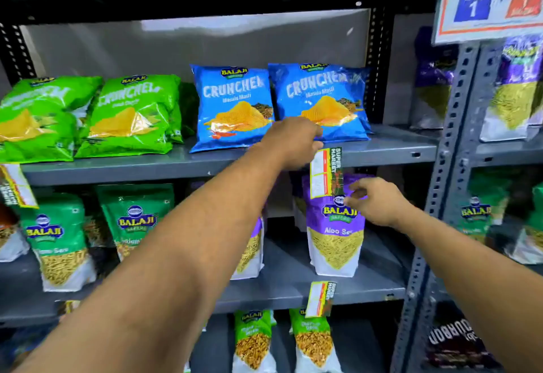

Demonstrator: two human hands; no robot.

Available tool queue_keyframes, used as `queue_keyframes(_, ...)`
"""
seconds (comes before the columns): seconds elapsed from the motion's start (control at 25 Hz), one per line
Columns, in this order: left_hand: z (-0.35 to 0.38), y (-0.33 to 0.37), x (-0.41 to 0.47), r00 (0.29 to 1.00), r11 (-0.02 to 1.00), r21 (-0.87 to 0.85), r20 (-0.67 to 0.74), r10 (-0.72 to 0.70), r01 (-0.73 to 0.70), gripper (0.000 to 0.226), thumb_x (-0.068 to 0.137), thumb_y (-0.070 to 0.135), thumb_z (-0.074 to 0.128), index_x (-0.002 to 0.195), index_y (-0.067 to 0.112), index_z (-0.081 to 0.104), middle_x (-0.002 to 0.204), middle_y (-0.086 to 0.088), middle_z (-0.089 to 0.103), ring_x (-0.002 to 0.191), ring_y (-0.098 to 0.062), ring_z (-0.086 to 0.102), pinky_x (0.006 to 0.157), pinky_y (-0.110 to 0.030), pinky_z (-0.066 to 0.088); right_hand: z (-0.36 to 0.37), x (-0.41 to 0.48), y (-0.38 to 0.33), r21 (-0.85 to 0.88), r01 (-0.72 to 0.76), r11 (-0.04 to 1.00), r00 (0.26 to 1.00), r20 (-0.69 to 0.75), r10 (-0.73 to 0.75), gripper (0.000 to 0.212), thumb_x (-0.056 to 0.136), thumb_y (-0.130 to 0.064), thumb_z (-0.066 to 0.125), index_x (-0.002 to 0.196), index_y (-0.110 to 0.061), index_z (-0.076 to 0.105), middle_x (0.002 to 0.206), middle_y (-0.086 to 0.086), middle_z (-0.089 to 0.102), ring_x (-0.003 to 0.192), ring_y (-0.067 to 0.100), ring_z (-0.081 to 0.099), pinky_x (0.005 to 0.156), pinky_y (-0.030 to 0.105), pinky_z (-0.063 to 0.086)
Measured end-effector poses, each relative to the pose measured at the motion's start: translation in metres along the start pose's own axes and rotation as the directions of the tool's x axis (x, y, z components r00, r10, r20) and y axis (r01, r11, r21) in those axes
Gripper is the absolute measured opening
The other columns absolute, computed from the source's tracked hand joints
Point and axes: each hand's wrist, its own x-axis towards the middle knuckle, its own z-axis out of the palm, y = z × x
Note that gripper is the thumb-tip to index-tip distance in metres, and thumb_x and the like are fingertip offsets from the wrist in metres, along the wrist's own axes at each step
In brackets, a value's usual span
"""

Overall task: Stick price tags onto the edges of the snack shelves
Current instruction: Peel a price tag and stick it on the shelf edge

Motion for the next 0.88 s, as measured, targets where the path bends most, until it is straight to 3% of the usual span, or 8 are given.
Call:
queue_keyframes(0.12, 0.006, 0.021, 0.016, 0.995, 0.999, -0.035, 0.1, -0.01, 0.014, 0.024, 0.091, 0.027, 0.052, 0.102, 0.008, 0.064, 0.113, -0.019, 0.063, 0.109, -0.037, 0.053, 0.082, -0.039, 0.045, 0.011, 0.006, 0.008, 0.316, -0.065, 0.947, 0.997, -0.011, 0.072, 0.032, 0.08, -0.03, 0.071, 0.104, -0.01, 0.067, 0.089, 0.011, 0.072, 0.078, 0.023, 0.062, 0.075, 0.034, 0.048)
queue_keyframes(0.24, 0.015, 0.034, 0.027, 0.986, 1.0, 0.0, 0.167, 0.005, -0.004, 0.022, 0.092, 0.023, 0.052, 0.099, 0.006, 0.064, 0.11, -0.02, 0.065, 0.107, -0.038, 0.053, 0.078, -0.039, 0.043, 0.021, 0.011, 0.008, 0.541, -0.094, 0.836, 0.994, 0.0, 0.113, 0.009, 0.077, -0.025, 0.072, 0.075, -0.018, 0.067, 0.068, 0.005, 0.066, 0.065, 0.022, 0.059, 0.064, 0.039, 0.051)
queue_keyframes(0.36, 0.024, 0.037, 0.038, 0.982, 0.999, 0.014, 0.184, 0.045, -0.049, 0.024, 0.088, 0.025, 0.058, 0.109, 0.016, 0.066, 0.116, -0.009, 0.068, 0.112, -0.032, 0.055, 0.086, -0.04, 0.049, 0.025, 0.013, 0.009, 0.676, -0.095, 0.731, 0.99, -0.014, 0.142, 0.017, 0.079, -0.017, 0.071, 0.063, -0.017, 0.063, 0.058, 0.004, 0.06, 0.054, 0.018, 0.049, 0.051, 0.027, 0.038)
queue_keyframes(0.48, 0.028, 0.034, 0.041, 0.988, 0.997, -0.003, 0.14, 0.072, -0.072, 0.016, 0.083, 0.025, 0.063, 0.097, 0.021, 0.071, 0.105, -0.003, 0.072, 0.104, -0.027, 0.059, 0.081, -0.044, 0.053, 0.029, 0.011, 0.007, 0.745, -0.091, 0.661, 0.99, -0.003, 0.139, 0.018, 0.081, -0.013, 0.07, 0.065, -0.018, 0.063, 0.058, 0.002, 0.06, 0.052, 0.016, 0.048, 0.048, 0.025, 0.037)
queue_keyframes(0.56, 0.027, 0.03, 0.036, 0.992, 0.997, -0.015, 0.102, 0.076, -0.075, 0.012, 0.083, 0.025, 0.063, 0.091, 0.023, 0.071, 0.099, -0.001, 0.072, 0.1, -0.025, 0.06, 0.076, -0.042, 0.053, 0.03, 0.011, 0.009, 0.73, -0.079, 0.679, 0.99, -0.025, 0.142, 0.017, 0.082, -0.013, 0.069, 0.067, -0.02, 0.063, 0.061, 0.002, 0.063, 0.054, 0.016, 0.052, 0.049, 0.026, 0.039)
queue_keyframes(0.72, 0.029, 0.022, 0.012, 0.994, 0.995, 0.001, 0.053, 0.096, -0.096, 0.013, 0.084, 0.032, 0.06, 0.091, 0.028, 0.07, 0.098, 0.003, 0.072, 0.099, -0.024, 0.06, 0.073, -0.038, 0.052, 0.018, 0.001, 0.019, 0.481, 0.034, 0.876, 0.991, -0.132, 0.034, 0.015, 0.082, -0.018, 0.068, 0.069, -0.024, 0.063, 0.067, -0.005, 0.067, 0.06, 0.011, 0.059, 0.059, 0.023, 0.045)
queue_keyframes(0.88, 0.032, 0.012, -0.01, 1.0, 0.995, -0.1, -0.025, -0.011, 0.009, 0.017, 0.085, 0.035, 0.059, 0.098, 0.032, 0.069, 0.099, 0.006, 0.073, 0.1, -0.022, 0.061, 0.075, -0.036, 0.05, -0.012, -0.005, 0.015, 0.309, 0.125, 0.943, 0.965, -0.258, -0.043, 0.006, 0.084, -0.018, 0.066, 0.085, -0.021, 0.071, 0.078, -0.003, 0.069, 0.069, 0.017, 0.063, 0.069, 0.026, 0.05)
